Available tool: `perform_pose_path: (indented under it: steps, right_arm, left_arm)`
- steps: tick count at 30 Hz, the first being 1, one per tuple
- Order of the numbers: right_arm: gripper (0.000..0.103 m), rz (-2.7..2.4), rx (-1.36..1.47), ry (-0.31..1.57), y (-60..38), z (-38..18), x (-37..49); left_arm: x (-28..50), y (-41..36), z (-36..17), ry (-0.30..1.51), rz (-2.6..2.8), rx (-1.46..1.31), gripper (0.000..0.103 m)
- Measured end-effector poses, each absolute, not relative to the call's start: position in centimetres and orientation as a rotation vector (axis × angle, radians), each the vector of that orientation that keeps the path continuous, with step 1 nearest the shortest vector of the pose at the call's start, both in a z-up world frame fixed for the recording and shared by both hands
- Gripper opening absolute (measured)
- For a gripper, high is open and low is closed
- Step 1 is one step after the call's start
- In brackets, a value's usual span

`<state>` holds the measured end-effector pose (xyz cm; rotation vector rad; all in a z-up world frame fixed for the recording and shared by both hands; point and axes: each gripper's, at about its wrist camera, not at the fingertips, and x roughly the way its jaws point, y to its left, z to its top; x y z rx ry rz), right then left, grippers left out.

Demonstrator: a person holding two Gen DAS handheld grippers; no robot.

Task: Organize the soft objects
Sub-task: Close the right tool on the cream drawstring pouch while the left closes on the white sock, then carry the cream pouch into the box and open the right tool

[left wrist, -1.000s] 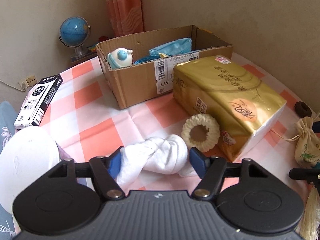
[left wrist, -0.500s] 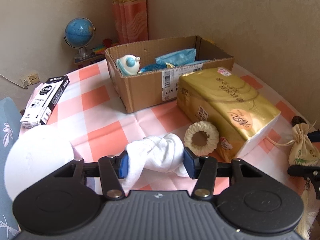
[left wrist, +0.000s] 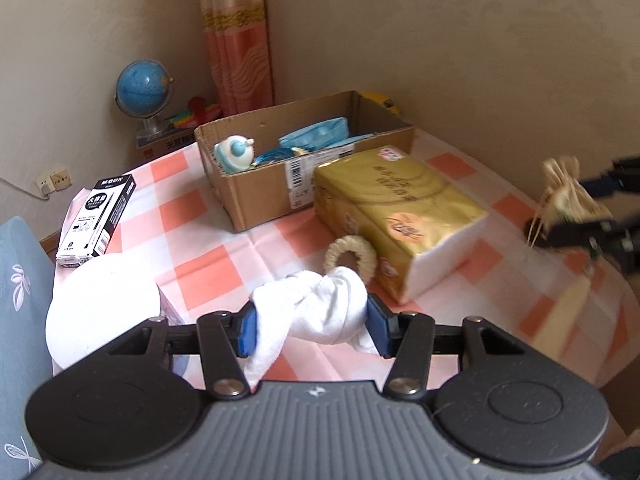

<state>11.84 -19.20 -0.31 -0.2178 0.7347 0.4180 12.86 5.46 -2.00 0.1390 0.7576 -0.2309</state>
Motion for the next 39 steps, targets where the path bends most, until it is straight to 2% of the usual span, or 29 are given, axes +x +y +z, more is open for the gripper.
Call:
perform_pose_path:
  steps: [14,28,39]
  right_arm:
    - [0.074,0.370,-0.189,0.654,-19.6,5.9,14.7]
    - [0.074,0.365,-0.251,0.617,-14.1,9.9,23.5]
    - [0.074,0.311,-0.255,0.616,-6.9,8.5,32.3]
  left_arm:
    - [9.6,4.4,-1.3,0.726,-0.297,0.140,0.052]
    - [9.4,5.4,-1.4,0.706,-0.294,0.091,0.052]
    - [10.2,6.8,-2.6,0.735,-0.271,0.016,0.052]
